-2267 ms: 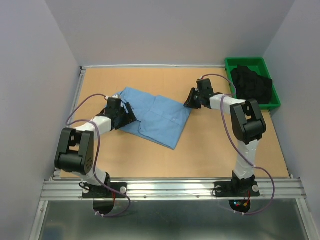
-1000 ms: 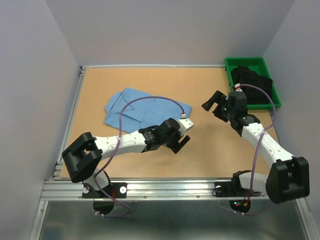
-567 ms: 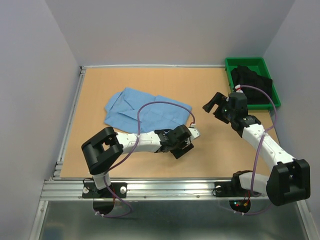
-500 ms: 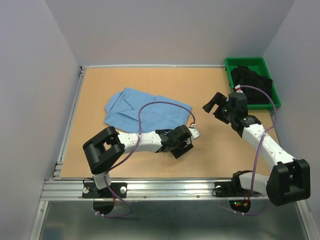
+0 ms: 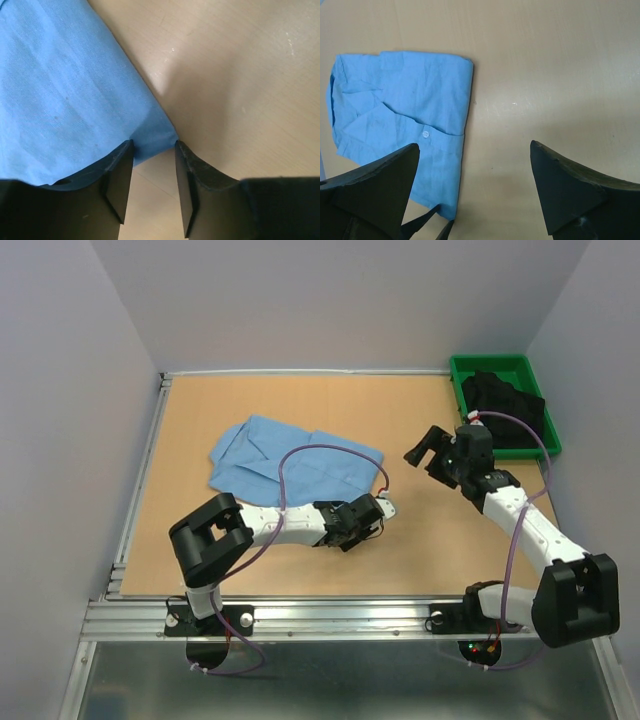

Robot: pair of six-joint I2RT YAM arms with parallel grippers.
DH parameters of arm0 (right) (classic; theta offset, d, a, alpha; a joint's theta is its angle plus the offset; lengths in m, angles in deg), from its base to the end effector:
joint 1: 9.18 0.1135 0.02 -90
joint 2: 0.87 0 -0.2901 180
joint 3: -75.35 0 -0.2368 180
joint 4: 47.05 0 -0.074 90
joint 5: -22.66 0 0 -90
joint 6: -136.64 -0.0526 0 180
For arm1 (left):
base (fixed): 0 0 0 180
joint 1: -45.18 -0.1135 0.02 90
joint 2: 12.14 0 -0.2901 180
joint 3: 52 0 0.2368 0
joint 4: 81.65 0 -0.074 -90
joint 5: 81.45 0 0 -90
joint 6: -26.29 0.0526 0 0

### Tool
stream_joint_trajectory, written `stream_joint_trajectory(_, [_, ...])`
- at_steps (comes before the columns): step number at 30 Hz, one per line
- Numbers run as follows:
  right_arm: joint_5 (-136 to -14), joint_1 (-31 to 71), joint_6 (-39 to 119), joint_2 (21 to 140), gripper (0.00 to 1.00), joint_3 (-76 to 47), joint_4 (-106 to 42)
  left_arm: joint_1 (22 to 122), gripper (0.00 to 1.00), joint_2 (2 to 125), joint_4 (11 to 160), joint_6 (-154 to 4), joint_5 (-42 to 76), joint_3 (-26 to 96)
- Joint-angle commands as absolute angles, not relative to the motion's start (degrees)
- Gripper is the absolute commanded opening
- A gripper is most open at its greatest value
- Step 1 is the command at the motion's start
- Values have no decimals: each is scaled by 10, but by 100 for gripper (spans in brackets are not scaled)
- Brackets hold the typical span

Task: Fold and stack the long sleeve shirts
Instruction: Fold the shirt

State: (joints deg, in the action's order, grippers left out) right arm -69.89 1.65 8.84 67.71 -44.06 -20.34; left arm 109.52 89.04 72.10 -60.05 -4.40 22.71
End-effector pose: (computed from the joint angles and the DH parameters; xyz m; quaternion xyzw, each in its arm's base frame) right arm 0.2477 0.0498 0.2786 0.1965 0.8636 0.2090 0.4147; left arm 0.1683 -0.3231 0.1929 0.4966 0.8007 -0.0682 0.3281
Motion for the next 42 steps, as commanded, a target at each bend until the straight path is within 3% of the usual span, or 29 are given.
stream_joint_trajectory(1, [-709, 13, 88, 687, 96, -456, -211, 1094, 42, 904, 724, -596, -73, 235])
stream_joint_trajectory(3, [-715, 14, 84, 691, 96, -458, -216, 1094, 37, 906, 734, -596, -75, 236])
stream_joint_trajectory(5, [-723, 14, 81, 698, 96, -465, -225, 1093, 23, 909, 743, -598, -75, 238])
stream_joint_trajectory(9, [-762, 14, 56, 716, 96, -480, -251, 1086, 4, 899, 751, -604, -72, 238])
stream_joint_trajectory(11, [-792, 14, 28, 729, 97, -497, -279, 1081, 0, 877, 765, -608, -58, 231])
stream_joint_trajectory(22, [-931, 27, -151, 839, 100, -593, -599, 1055, 0, 817, 785, -628, 36, 231])
stream_joint_trajectory(33, [-951, 88, -189, 1005, 97, -525, -680, 1054, 0, 826, 785, -652, 63, 260])
stream_joint_trajectory(39, [-938, 113, -199, 1061, 85, -500, -708, 1053, 0, 846, 788, -651, 100, 289])
stream_joint_trajectory(42, [-931, 112, -181, 1074, 71, -484, -708, 1053, 1, 866, 789, -649, 111, 307])
